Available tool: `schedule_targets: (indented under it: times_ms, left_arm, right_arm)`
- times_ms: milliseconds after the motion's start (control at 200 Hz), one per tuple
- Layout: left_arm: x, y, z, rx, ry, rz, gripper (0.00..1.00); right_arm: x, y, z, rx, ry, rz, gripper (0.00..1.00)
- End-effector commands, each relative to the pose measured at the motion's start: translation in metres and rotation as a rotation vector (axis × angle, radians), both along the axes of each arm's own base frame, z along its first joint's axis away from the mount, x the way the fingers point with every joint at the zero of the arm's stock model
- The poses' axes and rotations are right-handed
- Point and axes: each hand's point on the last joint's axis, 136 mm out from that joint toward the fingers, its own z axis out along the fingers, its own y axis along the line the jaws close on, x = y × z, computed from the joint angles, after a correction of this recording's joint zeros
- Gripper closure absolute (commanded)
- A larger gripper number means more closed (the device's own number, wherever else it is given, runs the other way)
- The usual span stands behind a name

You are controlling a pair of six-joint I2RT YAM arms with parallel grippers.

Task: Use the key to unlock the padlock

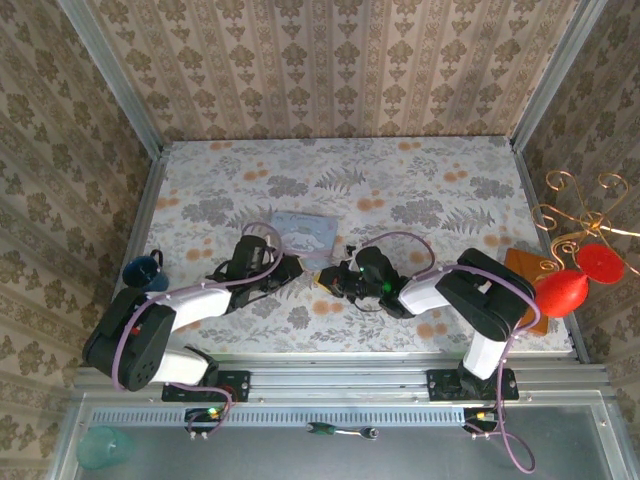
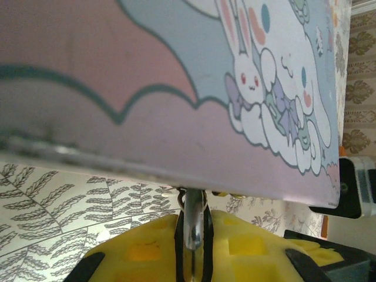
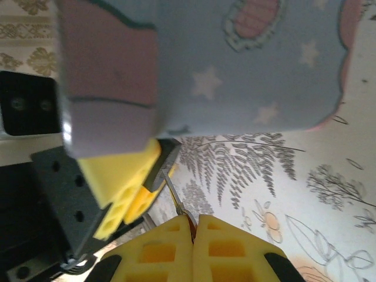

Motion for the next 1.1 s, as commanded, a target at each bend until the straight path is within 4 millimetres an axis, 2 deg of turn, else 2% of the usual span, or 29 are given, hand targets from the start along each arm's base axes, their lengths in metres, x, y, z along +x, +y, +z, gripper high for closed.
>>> schedule_targets:
  times_ms: [0,370,935,1095]
  left_arm:
    - [0.010,-0.007,0.024,-0.084,-0.069,-0.002,0.91]
    - [0.010,-0.014,0.015,-0.124,-0.037,-0.022,0.92]
    - [0.009,-0.016,0.010,-0.131,-0.024,-0.034,0.92]
    - [0.009,-0.015,0.007,-0.126,-0.019,-0.030,0.92]
  right_arm:
    - [0.001,0.010,0.006,0.055,0.004,0.019,1.00]
    - [0.000,0.013,0.002,0.098,0.020,0.019,1.00]
    - [0.001,0.001,-0.013,0.115,0.050,-0.045,1.00]
    - [0.001,-0.002,-0.013,0.118,0.043,-0.052,1.00]
